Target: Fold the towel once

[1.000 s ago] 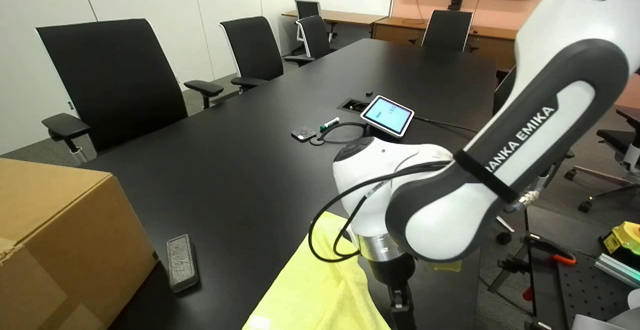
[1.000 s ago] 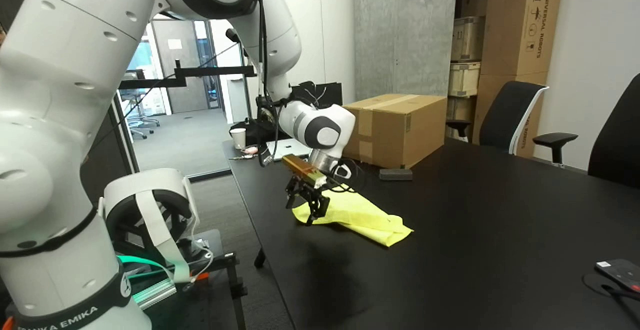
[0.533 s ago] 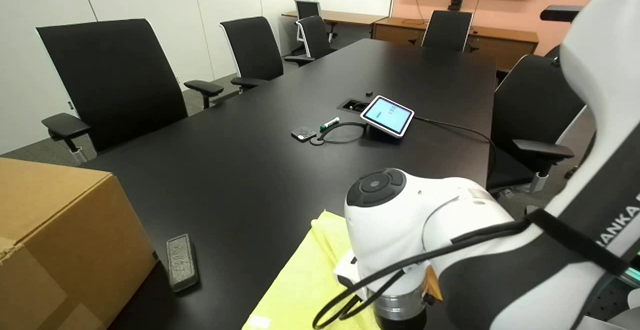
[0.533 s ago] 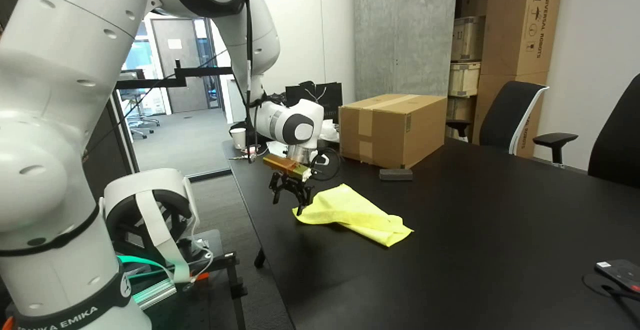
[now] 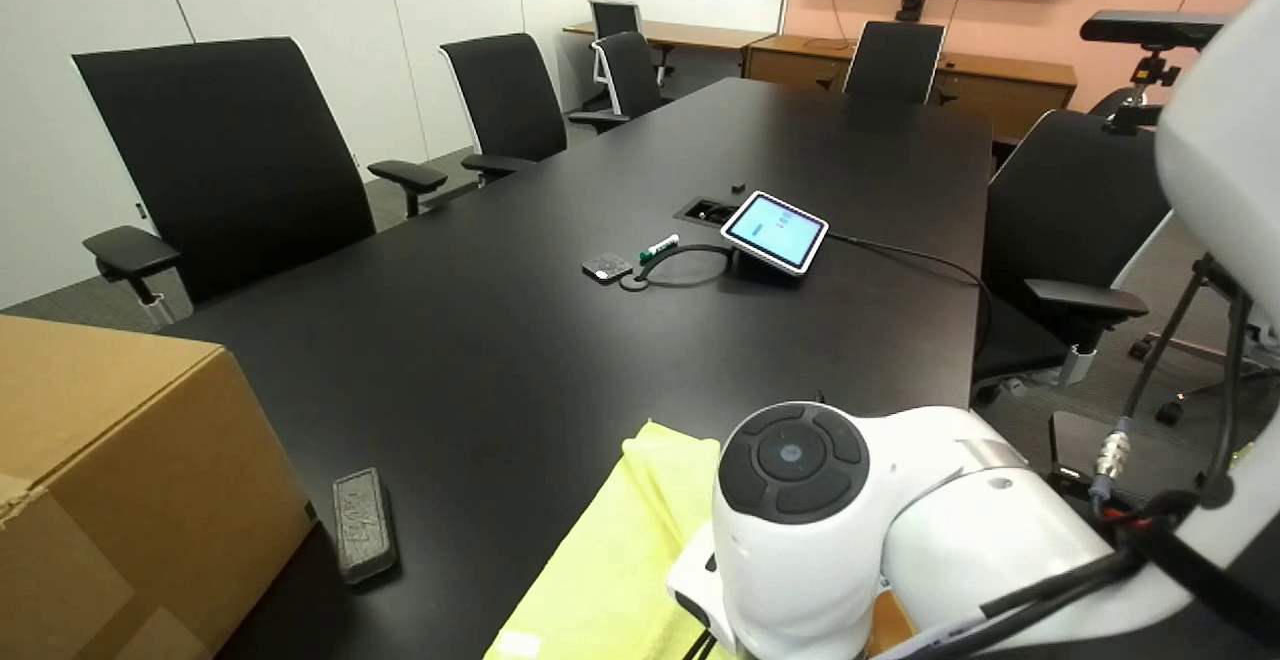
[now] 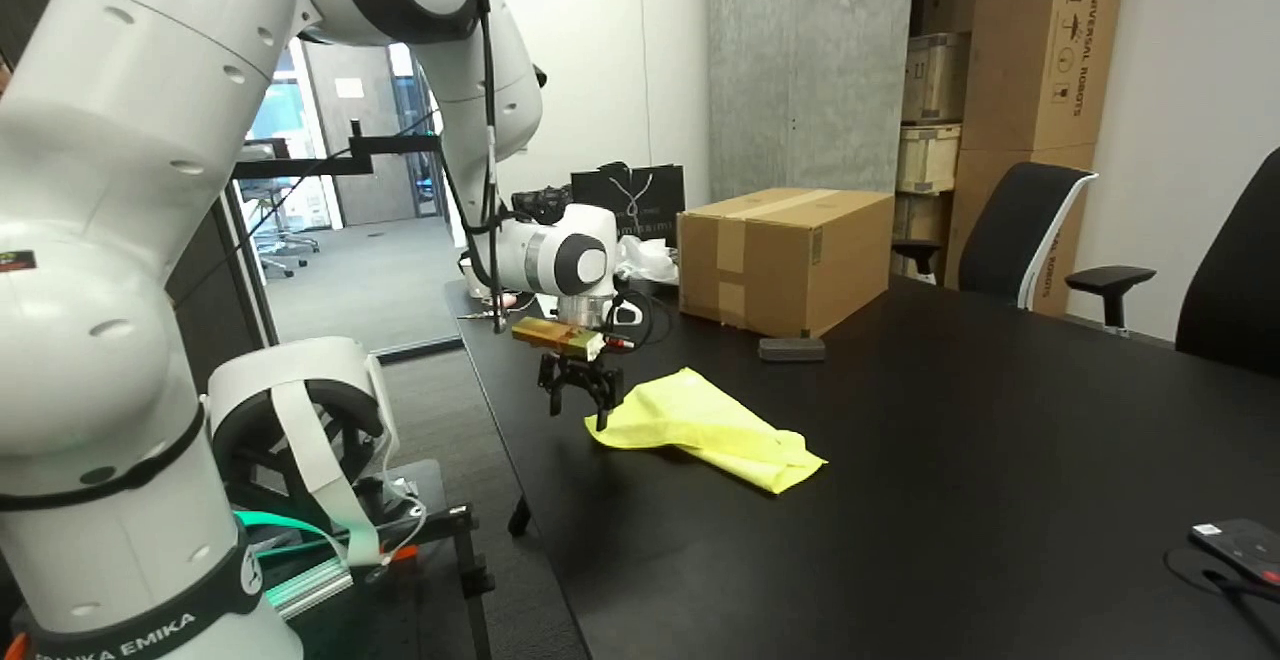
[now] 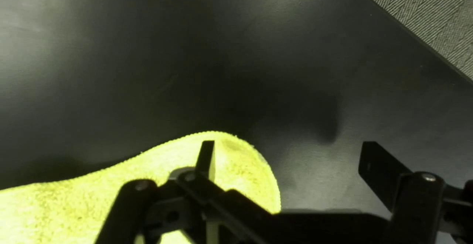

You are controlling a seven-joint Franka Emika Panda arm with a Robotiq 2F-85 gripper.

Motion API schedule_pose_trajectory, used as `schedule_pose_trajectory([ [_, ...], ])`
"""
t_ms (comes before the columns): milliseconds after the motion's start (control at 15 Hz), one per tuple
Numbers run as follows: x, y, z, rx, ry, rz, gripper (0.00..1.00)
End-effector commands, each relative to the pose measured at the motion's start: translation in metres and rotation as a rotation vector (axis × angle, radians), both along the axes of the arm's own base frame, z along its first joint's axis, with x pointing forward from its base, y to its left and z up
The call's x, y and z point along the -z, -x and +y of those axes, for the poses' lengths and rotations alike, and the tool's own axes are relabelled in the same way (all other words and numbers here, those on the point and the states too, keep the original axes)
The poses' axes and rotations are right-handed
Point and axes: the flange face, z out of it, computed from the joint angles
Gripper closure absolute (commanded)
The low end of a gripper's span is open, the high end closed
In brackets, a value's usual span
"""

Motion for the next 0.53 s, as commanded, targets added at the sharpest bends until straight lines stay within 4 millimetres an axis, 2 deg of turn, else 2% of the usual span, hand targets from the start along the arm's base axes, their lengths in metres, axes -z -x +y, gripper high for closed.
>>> schedule_pose_trajectory([
  [0,0.0012,-0.001,0.0051,0.023,0.041,-0.044,0.0],
  [67,0.0026,-0.0009,0.0054,0.027,0.048,-0.045,0.0],
  [133,0.0021,-0.0014,0.0058,0.033,0.054,-0.047,0.22],
  [200,-0.0008,-0.0015,0.0061,0.035,0.058,-0.049,0.26],
  [467,-0.0062,-0.0058,0.0096,0.041,0.083,-0.06,0.58],
])
